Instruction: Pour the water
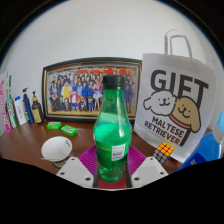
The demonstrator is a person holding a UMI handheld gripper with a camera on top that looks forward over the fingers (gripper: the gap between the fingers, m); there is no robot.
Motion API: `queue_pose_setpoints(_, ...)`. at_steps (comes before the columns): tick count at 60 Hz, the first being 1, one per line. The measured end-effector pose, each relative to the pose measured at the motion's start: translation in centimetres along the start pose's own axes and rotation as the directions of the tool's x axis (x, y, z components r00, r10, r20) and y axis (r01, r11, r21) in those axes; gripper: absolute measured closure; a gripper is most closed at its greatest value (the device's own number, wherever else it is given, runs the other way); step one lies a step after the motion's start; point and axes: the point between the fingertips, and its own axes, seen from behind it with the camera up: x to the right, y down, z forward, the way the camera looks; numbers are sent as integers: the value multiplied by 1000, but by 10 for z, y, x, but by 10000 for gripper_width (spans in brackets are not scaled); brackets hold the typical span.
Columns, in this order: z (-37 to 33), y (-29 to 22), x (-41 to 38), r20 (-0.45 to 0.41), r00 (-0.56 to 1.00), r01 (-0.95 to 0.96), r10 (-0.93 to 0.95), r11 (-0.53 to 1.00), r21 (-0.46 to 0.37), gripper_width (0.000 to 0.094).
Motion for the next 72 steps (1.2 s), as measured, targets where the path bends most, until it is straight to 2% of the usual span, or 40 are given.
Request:
queue_pose_setpoints(7,-3,2,2,-17,1000,-24,24,1000,15,538)
queue_pose_setpoints(17,-5,7,1,-21,999,-35,35,999,-6,416)
queue_pose_setpoints(19,-5,13,0,-16,999,-41,40,999,-36,343)
queue_pose_setpoints(24,-12,22,-3,-9,999,-53,53,995,-88,89)
queue_pose_setpoints(25,-14,23,-2,-13,999,-53,52,994,-95,68)
queue_pose_setpoints(28,-23,27,3,-44,998,-51,46,991,-127,93)
queue_pose_setpoints(36,-61,30,2,-114,993,-54,31,977,-206,80)
queue_pose_setpoints(47,-138,21,-19,-166,986,-47,-2,955,-292,81)
queue_pose_setpoints(59,-209,7,-56,-192,981,-49,-16,944,-328,84)
queue_pose_setpoints(72,-248,-5,-87,-208,978,-76,8,943,-324,83)
